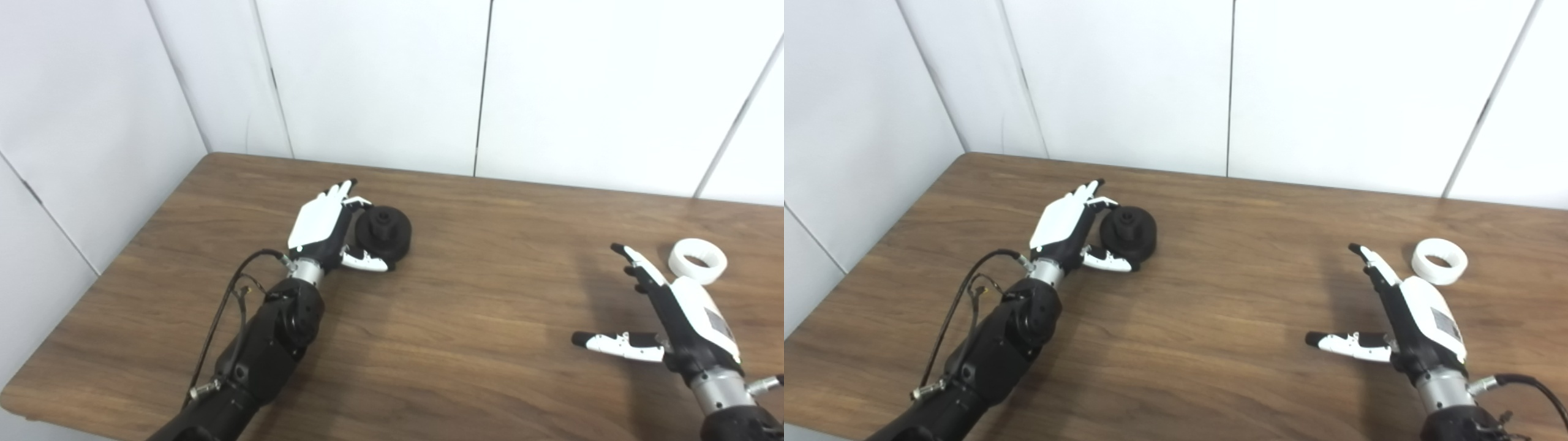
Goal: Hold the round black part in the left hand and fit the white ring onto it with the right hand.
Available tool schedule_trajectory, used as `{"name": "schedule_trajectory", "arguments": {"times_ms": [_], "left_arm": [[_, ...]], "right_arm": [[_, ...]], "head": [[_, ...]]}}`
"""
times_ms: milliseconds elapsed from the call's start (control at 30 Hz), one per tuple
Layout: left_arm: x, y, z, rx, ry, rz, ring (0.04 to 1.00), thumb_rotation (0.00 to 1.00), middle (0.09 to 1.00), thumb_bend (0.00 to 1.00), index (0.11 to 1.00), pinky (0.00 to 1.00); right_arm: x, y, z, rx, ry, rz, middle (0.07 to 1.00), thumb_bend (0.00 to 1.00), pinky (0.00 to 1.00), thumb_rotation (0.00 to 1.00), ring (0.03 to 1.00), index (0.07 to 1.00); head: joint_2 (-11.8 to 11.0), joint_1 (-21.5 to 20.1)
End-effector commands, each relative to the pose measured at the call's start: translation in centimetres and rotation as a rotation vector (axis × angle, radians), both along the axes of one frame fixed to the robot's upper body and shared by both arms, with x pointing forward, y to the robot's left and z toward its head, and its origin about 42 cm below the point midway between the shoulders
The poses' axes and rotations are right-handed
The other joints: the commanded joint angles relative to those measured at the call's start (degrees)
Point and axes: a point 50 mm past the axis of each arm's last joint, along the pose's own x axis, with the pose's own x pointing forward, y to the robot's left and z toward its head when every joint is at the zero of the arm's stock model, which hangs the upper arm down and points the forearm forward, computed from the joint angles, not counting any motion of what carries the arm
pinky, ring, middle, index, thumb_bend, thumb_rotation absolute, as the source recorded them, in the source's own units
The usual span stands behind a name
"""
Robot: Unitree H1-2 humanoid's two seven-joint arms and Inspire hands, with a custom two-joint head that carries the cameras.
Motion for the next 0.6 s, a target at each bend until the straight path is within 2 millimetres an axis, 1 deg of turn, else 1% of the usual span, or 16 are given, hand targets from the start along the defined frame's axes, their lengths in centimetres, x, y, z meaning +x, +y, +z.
{"name": "schedule_trajectory", "arguments": {"times_ms": [0, 233, 333, 400, 567], "left_arm": [[-0.9, -2.4, -0.9, -0.012, 0.063, -0.109, 1.000, 0.31, 1.000, 0.92, 0.589, 1.00], [-2.3, -4.1, 0.1, -0.048, 0.096, -0.205, 1.000, 0.31, 1.000, 0.93, 0.593, 1.00], [-3.4, -5.1, 0.4, -0.054, 0.092, -0.272, 1.000, 0.31, 1.000, 0.94, 0.599, 1.00], [-4.2, -6.0, 0.6, -0.051, 0.088, -0.312, 1.000, 0.34, 1.000, 0.95, 0.603, 1.00], [-5.8, -7.4, 0.8, -0.074, 0.084, -0.378, 1.000, 0.35, 1.000, 0.98, 0.604, 1.00]], "right_arm": [[0.7, 0.5, 2.5, 0.005, -0.091, 0.009, 0.943, 0.92, 0.80, 0.44, 0.881, 0.938], [0.6, 0.8, 2.8, 0.011, -0.102, 0.006, 0.953, 0.91, 0.81, 0.45, 0.891, 0.941], [0.6, 0.8, 3.0, 0.010, -0.108, 0.002, 0.951, 0.92, 0.80, 0.45, 0.888, 0.938], [0.6, 0.9, 3.1, 0.011, -0.113, -0.003, 0.948, 0.92, 0.80, 0.46, 0.885, 0.936], [0.7, 1.2, 3.5, 0.012, -0.115, -0.007, 0.954, 0.92, 0.82, 0.47, 0.890, 0.941]], "head": [[0.3, -0.6], [1.1, -3.2], [1.6, -4.5], [1.9, -5.6], [2.5, -7.8]]}}
